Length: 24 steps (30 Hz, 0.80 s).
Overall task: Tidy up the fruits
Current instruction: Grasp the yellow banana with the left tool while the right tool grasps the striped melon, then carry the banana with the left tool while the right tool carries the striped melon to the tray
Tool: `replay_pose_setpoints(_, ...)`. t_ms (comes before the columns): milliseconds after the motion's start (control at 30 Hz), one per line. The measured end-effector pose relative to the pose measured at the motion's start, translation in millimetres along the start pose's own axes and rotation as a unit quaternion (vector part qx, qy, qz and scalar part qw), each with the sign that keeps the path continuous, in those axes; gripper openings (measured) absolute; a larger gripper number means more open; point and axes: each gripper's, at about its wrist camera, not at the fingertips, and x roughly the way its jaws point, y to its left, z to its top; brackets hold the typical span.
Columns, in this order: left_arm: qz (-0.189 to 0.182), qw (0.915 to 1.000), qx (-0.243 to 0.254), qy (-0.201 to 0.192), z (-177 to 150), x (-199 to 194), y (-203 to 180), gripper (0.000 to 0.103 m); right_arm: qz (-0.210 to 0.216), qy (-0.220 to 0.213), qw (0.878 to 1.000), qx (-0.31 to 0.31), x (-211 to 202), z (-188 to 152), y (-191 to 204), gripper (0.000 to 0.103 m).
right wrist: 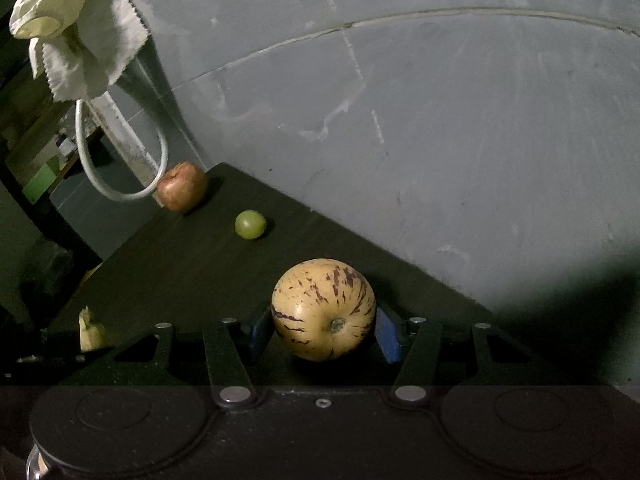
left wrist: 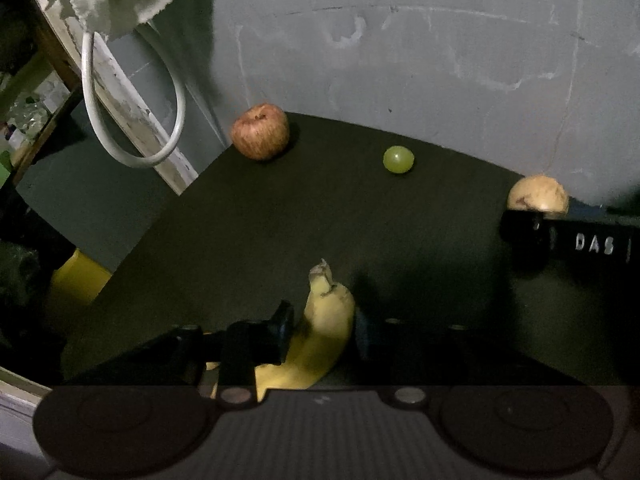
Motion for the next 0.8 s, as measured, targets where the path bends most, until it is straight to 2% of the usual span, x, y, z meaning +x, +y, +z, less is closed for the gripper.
replay_pose_setpoints(400,-0.01,0.9986,-0.044,-0.028,-4,-34,4,0.029,0.04,0.015,0.998,-0.037,-24,-13,18,0.055)
replay_pose_setpoints(633,-0.03,0.9928,-0.106,-0.048,-15,-65,17,0.028,0.061,0.007,0.996,-0.061,-49,-17,30,0.055)
replay_pose_setpoints(800,-0.031,0.9894,-0.126,-0.066,-24,-93,21,0.027,0.077,0.0,0.994,-0.082,-70,-20,40,0.055)
